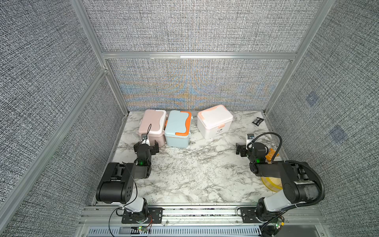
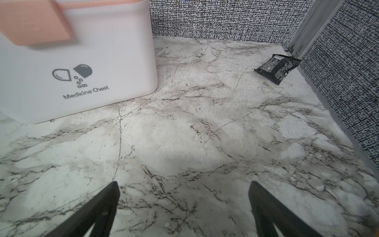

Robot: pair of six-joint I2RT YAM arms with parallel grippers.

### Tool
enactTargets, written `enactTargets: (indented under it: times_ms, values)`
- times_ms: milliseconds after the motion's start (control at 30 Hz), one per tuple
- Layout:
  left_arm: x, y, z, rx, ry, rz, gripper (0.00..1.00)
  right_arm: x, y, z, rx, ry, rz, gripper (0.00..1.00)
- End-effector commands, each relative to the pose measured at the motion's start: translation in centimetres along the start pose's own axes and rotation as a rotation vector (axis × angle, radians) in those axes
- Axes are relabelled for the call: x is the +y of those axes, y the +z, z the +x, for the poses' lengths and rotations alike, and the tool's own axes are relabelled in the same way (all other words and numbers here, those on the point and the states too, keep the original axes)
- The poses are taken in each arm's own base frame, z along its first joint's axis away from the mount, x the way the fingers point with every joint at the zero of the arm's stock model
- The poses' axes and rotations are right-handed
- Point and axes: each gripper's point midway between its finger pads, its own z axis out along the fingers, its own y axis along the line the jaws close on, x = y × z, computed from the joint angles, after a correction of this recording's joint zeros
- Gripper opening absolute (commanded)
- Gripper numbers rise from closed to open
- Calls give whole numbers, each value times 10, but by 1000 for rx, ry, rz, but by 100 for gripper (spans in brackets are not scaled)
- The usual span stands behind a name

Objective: Open first aid kits and take out gauze
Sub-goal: Move the first aid kit to the center of the board.

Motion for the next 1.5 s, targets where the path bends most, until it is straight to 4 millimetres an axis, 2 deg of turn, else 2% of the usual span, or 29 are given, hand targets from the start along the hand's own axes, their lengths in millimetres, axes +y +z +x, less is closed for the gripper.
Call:
enactTargets:
  times_ms: [0, 267, 333, 400, 500, 633, 833, 933, 967, 1033, 1133, 1267, 1300, 1400, 1467]
  values:
    - [-1, 0, -7, -26, -4, 6, 100, 1, 0, -7, -28, -2, -5, 99]
    - [-6, -2, -9, -42, 17, 32, 100, 1, -1, -7, -29, -3, -7, 99]
    - [-3, -9, -18, -52, 19, -3, 100, 11, -6, -7, -52, -31, -64, 99]
    - [8, -24, -30, -81, 5, -56, 100, 19, -14, -9, -95, -55, -106, 99]
    - [11, -45, -53, -136, 1, -45, 100, 18, -32, -20, -173, -57, -94, 99]
    - [14, -75, -93, -182, -94, -22, 100, 21, -61, -47, -199, -59, -102, 99]
    - [-4, -115, -148, -258, -409, 186, 100, 31, -111, -94, -200, 98, -164, 99]
    - [-18, -123, -171, -231, -533, 288, 100, 35, -138, -115, -241, 219, -214, 99]
    - [-25, -124, -180, -220, -559, 335, 100, 34, -142, -117, -231, 270, -210, 99]
    - [-44, -123, -193, -176, -587, 431, 100, 30, -153, -125, -234, 343, -207, 99]
    - [-78, -117, -211, -90, -567, 596, 100, 30, -156, -126, -151, 388, -200, 99]
    - [-120, -103, -234, -109, -555, 851, 100, 33, -135, -113, -2, 481, -190, 99]
    - [-126, -97, -236, -100, -581, 888, 100, 36, -130, -112, 12, 492, -211, 99]
    - [-138, -55, -228, 1, -757, 910, 100, 50, -114, -115, 41, 535, -300, 99]
    - [-158, -35, -235, 21, -819, 1039, 100, 57, -102, -119, 63, 557, -350, 99]
